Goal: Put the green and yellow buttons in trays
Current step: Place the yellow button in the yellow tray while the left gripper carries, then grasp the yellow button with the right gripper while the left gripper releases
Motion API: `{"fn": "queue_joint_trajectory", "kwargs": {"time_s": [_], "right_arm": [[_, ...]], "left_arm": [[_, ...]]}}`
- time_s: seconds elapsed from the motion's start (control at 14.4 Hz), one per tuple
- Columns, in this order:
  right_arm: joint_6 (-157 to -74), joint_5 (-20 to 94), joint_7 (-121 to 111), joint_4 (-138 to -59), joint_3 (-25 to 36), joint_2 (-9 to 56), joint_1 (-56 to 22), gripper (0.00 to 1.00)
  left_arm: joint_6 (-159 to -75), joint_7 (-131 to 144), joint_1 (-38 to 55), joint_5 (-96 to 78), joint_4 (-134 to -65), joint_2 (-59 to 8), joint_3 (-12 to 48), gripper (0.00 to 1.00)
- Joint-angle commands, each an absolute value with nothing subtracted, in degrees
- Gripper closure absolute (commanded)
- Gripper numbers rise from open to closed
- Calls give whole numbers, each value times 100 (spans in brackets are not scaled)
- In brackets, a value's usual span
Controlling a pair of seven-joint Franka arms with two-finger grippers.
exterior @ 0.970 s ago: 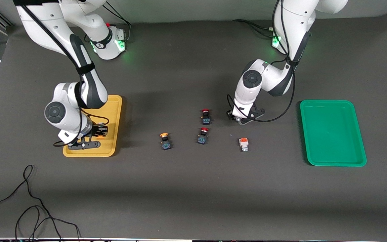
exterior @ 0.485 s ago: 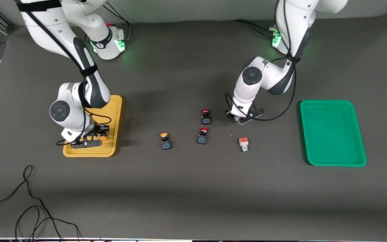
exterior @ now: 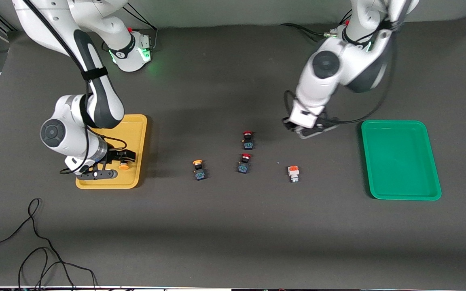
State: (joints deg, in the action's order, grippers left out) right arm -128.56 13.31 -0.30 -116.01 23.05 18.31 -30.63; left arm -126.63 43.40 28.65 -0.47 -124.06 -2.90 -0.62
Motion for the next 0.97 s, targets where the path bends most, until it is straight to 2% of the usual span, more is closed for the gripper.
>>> {"fn": "queue_joint_trajectory", "kwargs": {"time_s": [0.0,0.14,0.35,0.49,0.69,0.9], "right_arm": [[-12595,1441,1042,-10927,2285,2073,-3645,0],[-12612,1450,1431,-10584,2285,2371,-4041,0],[-12744,1747,1687,-10275,2285,2837,-4508,0],[-13093,1793,1679,-10274,2285,3110,-4727,0],[-13770,1802,1809,-10274,2285,3637,-5009,0],[-14316,1811,1934,-10266,2241,4024,-5168,0]], "left_arm": [[-12122,2178,1735,-9,-12384,-79,-79,100],[-11901,640,970,61,-12226,-149,-79,100],[-12111,-630,152,623,-12068,-464,-79,100],[-12609,-1236,-183,642,-12032,-877,-79,100],[-13892,-1485,-483,633,-12050,-1931,-70,100],[-14237,-1415,-475,275,-12032,-2416,-62,100]]}}
